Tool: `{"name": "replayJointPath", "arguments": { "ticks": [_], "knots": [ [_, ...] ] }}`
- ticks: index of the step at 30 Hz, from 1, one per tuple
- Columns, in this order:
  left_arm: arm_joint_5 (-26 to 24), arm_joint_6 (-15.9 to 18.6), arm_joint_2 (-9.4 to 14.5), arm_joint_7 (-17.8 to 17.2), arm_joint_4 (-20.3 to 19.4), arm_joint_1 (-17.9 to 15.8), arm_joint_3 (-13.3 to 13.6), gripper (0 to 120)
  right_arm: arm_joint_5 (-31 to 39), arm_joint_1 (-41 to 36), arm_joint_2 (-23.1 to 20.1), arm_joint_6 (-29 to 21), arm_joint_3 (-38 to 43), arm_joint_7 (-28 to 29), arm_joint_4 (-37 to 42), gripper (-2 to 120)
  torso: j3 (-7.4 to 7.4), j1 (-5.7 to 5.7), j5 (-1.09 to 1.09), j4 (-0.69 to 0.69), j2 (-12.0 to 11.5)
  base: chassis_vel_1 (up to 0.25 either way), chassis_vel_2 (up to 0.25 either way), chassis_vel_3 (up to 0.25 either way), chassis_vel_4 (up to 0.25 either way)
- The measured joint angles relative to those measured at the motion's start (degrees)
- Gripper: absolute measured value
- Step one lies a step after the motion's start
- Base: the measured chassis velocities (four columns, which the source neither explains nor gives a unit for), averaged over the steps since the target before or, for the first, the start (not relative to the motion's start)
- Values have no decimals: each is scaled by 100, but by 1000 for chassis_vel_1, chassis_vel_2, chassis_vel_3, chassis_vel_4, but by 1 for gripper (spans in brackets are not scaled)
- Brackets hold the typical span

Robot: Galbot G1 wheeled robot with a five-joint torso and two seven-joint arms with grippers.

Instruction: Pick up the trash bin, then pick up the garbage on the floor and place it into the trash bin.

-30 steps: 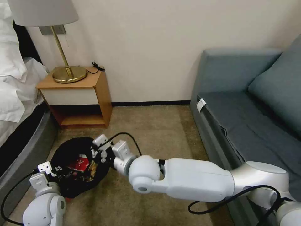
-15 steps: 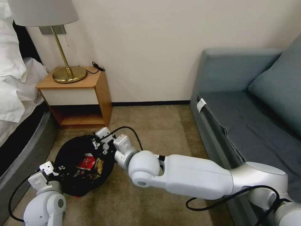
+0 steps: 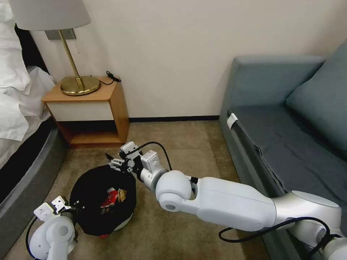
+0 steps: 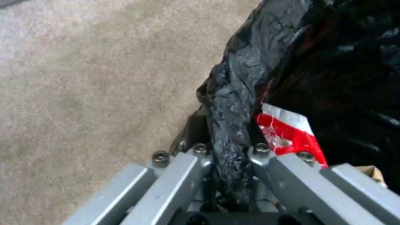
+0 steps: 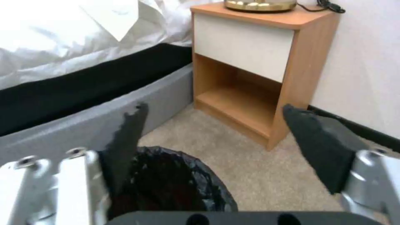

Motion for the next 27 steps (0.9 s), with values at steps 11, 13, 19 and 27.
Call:
{"name": "replayJointPath", "arguments": {
  "ticks": [11, 13, 19, 27],
  "knots": [
    [1813, -812, -29, 1579, -257, 289, 23, 41, -12, -112, -65, 8, 137, 15, -19, 100, 1, 0, -4, -1, -1, 0, 0, 0, 0],
    [2294, -1261, -27, 2221, -347, 394, -37, 48, -14, -147, -107, 10, 197, 17, -16, 100, 1, 0, -3, -1, -1, 0, 0, 0, 0],
    [3181, -2520, 20, 4132, -629, 729, -413, 75, -15, -374, -298, 22, 485, 18, 54, 100, 0, 0, -3, -1, -1, 0, 0, 0, 0],
    [3121, -3190, 62, 4934, -795, 892, -620, 98, -156, -902, -679, 247, 1294, -294, 256, 100, 1, 0, -2, 0, -1, 0, 0, 0, 0]
  ]
}}
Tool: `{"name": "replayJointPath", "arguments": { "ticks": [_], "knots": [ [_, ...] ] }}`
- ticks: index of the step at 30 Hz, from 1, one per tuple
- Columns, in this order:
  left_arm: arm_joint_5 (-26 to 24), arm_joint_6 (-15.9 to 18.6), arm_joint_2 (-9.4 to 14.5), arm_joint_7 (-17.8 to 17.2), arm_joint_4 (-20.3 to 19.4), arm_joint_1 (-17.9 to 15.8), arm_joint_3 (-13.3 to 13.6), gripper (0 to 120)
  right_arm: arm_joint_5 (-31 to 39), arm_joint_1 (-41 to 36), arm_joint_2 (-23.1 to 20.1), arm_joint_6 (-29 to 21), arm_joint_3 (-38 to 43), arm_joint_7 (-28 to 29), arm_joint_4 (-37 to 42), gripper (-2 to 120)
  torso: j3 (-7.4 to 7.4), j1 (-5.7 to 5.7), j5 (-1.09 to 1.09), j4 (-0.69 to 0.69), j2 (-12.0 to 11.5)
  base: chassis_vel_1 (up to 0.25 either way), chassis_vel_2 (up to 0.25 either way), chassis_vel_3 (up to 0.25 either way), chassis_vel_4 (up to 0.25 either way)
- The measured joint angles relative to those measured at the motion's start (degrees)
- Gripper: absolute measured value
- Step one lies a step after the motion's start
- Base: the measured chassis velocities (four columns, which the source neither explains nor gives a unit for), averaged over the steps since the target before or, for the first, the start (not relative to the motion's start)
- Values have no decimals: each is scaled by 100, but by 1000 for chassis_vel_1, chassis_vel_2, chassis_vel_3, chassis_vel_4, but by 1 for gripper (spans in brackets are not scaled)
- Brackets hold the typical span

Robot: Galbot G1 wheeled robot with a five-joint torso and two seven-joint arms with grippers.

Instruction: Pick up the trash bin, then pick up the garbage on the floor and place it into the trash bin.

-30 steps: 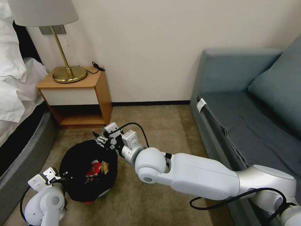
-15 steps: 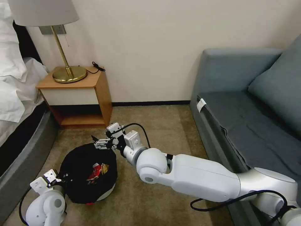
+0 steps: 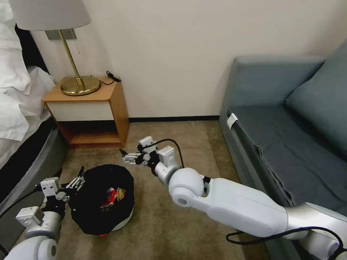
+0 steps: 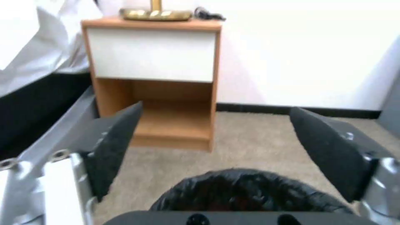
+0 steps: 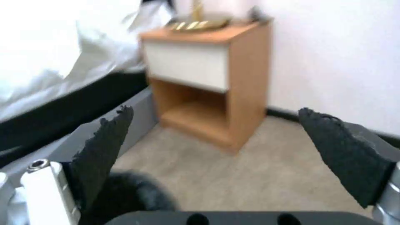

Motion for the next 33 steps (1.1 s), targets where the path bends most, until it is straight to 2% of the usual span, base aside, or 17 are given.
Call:
{"name": "replayJointPath", "arguments": {
  "ticks": [2, 3, 4, 6, 8, 10, 13, 14, 18, 19, 22, 24, 25, 27, 33],
  "knots": [
    [-86, -55, 29, 40, -83, 65, 0, 100, -322, -306, -226, 114, 576, -112, 167, 100, 0, 0, 1, -2, 0, 0, 0, 0, 0],
    [-141, -82, 56, 42, -143, 91, 16, 100, -560, -603, -440, 170, 1148, -176, 401, 100, 0, 0, 1, -1, 0, 0, 0, 0, 0],
    [-141, -82, 56, 42, -143, 91, 16, 100, -560, -603, -440, 170, 1148, -176, 401, 100, 0, 0, 1, -1, 0, 0, 0, 0, 0],
    [-175, -97, 72, 12, -205, 99, 51, 100, -684, -882, -606, 171, 1692, -214, 673, 100, 0, 0, 1, -2, 0, 0, 0, 0, 0],
    [-218, -99, 102, -124, -336, 126, 151, 100, -1069, -1580, -825, 235, 2837, -438, 1119, 100, 0, 0, 1, -1, 0, 0, 0, 0, 0],
    [-219, -99, 111, -155, -366, 134, 181, 100, -1250, -1805, -856, 277, 3140, -514, 1228, 100, -1, 0, 1, -2, 0, 0, 0, 0, 0],
    [-217, -49, 146, -413, -464, 120, 323, 100, -1899, -2716, -843, 360, 4030, -613, 1668, 100, -1, 0, 2, -2, 0, 0, 0, 0, 0],
    [-217, -49, 146, -413, -464, 120, 323, 100, -1899, -2716, -843, 360, 4030, -613, 1668, 100, -1, 0, 2, -2, 0, 0, 0, 0, 0],
    [-147, 17, 151, -592, -511, 78, 465, 100, -2512, -3696, -476, 363, 4718, -631, 2031, 100, -1, 0, 1, -2, 0, 0, 0, 0, 0],
    [-147, 17, 151, -592, -511, 78, 465, 100, -2512, -3696, -476, 363, 4718, -631, 2031, 100, -1, 0, 1, -2, 0, 0, 0, 0, 0],
    [-47, 12, 127, -667, -600, 116, 546, 100, -2947, -4511, 82, 410, 5030, -647, 2239, 100, -1, 0, 1, -2, 0, 0, 0, 0, 0],
    [-18, 6, 116, -681, -617, 126, 561, 100, -3018, -4631, 190, 412, 5057, -647, 2277, 100, -1, 0, -1, -1, 0, 0, 0, 0, 0],
    [70, -11, 91, -710, -653, 152, 602, 100, -3207, -4919, 466, 413, 5105, -644, 2370, 100, -1, -1, -1, -1, 0, 0, 0, 0, 0],
    [175, -21, 76, -761, -681, 168, 652, 100, -3441, -5201, 703, 412, 5172, -643, 2442, 100, -1, -1, -1, -1, 0, 0, 0, 0, 0],
    [254, -22, 78, -795, -718, 194, 756, 100, -3835, -5573, 935, 459, 5349, -640, 2491, 100, -1, -1, -1, -1, 0, 0, 0, 0, 0]
  ]
}}
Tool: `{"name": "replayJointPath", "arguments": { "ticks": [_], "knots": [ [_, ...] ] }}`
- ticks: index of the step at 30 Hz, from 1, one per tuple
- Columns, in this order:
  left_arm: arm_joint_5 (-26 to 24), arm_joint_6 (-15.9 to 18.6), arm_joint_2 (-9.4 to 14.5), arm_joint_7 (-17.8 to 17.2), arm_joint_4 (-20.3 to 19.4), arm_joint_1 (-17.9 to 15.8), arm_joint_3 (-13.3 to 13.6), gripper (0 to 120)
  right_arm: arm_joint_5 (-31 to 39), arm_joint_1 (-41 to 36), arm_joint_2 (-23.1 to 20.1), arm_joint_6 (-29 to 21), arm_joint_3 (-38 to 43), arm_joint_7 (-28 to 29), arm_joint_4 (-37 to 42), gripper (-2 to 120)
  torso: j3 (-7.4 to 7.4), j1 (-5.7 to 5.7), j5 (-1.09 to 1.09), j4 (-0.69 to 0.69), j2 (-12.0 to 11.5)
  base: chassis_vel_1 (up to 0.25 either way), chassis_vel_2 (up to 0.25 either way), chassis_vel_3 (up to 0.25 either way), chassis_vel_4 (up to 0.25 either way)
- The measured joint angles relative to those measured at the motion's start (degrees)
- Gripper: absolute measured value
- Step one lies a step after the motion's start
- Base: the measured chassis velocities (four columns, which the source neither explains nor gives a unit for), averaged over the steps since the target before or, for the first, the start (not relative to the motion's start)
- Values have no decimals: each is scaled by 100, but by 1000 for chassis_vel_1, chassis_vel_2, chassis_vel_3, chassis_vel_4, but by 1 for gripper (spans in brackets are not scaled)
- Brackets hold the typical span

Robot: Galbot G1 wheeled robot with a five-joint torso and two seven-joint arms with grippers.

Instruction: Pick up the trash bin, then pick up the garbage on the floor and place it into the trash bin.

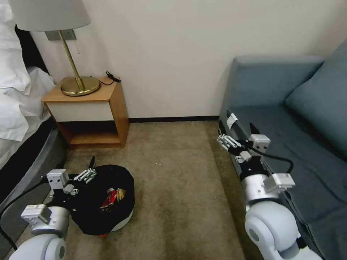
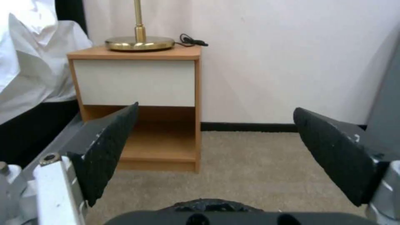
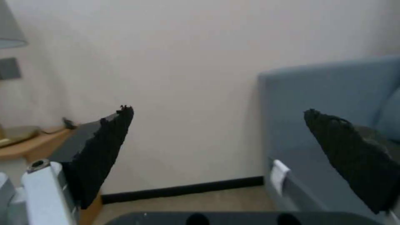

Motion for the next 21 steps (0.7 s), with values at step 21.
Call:
{"name": "replayJointPath", "arguments": {
  "ticks": [21],
  "knots": [
    [98, -22, -10, -146, -68, 76, 169, 100, -367, -443, 294, 40, -68, -24, 80, 100, 0, 0, 0, 0, 0, 0, 0, 0, 0]
  ]
}}
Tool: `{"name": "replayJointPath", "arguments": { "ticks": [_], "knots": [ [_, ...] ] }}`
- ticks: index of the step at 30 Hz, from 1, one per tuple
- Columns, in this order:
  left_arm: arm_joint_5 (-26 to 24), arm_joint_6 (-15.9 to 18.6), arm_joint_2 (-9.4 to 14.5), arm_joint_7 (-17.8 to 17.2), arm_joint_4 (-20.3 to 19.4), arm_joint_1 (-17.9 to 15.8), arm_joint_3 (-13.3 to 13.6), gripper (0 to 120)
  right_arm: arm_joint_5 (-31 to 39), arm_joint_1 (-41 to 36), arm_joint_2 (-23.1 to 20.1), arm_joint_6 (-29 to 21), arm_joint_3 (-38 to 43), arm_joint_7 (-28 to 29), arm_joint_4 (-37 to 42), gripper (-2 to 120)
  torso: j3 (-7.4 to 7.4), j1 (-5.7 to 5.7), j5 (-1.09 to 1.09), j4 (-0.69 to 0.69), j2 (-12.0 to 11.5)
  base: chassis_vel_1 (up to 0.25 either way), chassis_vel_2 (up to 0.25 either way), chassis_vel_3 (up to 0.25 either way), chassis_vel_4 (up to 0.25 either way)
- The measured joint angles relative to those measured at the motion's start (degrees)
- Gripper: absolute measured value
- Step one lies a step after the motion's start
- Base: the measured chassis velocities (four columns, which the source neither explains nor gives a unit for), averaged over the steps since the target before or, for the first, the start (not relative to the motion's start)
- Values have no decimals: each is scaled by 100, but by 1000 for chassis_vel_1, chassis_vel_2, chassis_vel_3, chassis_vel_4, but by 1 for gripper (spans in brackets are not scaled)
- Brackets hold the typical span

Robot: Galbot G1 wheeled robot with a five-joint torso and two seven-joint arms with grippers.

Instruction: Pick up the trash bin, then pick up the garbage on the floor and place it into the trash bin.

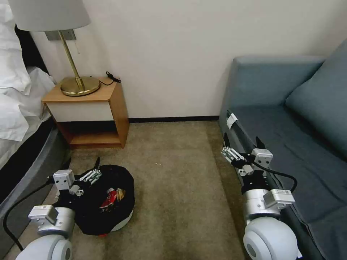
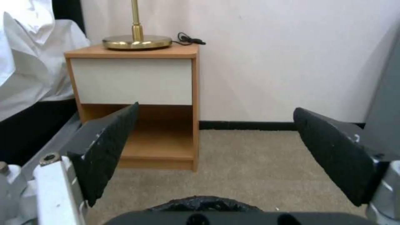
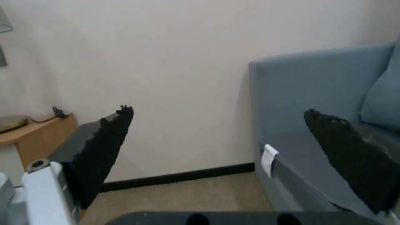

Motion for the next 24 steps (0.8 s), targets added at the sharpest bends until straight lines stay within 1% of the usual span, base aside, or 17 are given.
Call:
{"name": "replayJointPath", "arguments": {
  "ticks": [24],
  "knots": [
    [-3, -2, -1, 1, 0, -2, -5, 100, 22, 27, -12, -11, -13, -2, -13, 100, 1, 1, 0, 0, 0, 2, -2, -1, 1]
  ]
}}
